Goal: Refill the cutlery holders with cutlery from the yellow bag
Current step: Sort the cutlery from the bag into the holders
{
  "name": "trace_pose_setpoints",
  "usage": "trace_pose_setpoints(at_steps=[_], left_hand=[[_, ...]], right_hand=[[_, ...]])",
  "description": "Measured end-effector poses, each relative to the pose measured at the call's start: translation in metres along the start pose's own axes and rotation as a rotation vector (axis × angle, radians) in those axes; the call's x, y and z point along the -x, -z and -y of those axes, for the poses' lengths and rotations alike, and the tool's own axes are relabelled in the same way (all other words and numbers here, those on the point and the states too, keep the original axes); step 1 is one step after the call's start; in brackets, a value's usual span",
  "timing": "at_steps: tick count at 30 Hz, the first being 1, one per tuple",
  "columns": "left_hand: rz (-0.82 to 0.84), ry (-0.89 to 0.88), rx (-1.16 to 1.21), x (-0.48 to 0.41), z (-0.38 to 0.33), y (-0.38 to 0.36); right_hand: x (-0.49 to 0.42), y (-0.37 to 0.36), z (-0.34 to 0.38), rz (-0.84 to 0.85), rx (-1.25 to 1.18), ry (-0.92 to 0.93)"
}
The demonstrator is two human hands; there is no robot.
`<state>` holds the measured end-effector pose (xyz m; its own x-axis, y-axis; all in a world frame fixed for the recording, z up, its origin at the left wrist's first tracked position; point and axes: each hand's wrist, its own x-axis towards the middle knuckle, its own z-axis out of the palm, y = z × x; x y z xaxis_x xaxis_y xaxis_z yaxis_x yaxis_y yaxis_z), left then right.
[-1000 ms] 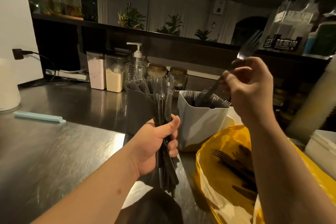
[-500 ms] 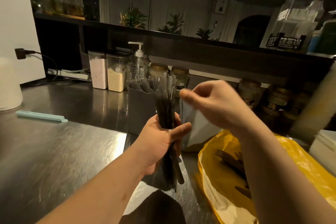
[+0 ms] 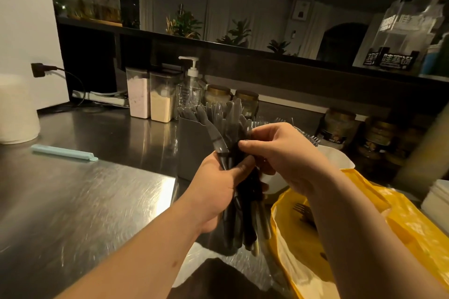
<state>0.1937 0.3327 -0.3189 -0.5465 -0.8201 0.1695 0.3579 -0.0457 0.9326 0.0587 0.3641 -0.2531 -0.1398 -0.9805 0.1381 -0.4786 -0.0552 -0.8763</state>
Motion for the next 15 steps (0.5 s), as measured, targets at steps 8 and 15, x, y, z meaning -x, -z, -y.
trace_pose_setpoints(at_steps=[8, 15], left_hand=[[-0.043, -0.009, 0.001, -0.0022, 0.0035, 0.0018], [-0.086, 0.028, -0.010, -0.0058, 0.0051, 0.0038]], right_hand=[[-0.0005, 0.0067, -0.0012, 0.011, -0.082, -0.041], [-0.0010, 0.0100, 0.0012, -0.038, -0.172, -0.049]])
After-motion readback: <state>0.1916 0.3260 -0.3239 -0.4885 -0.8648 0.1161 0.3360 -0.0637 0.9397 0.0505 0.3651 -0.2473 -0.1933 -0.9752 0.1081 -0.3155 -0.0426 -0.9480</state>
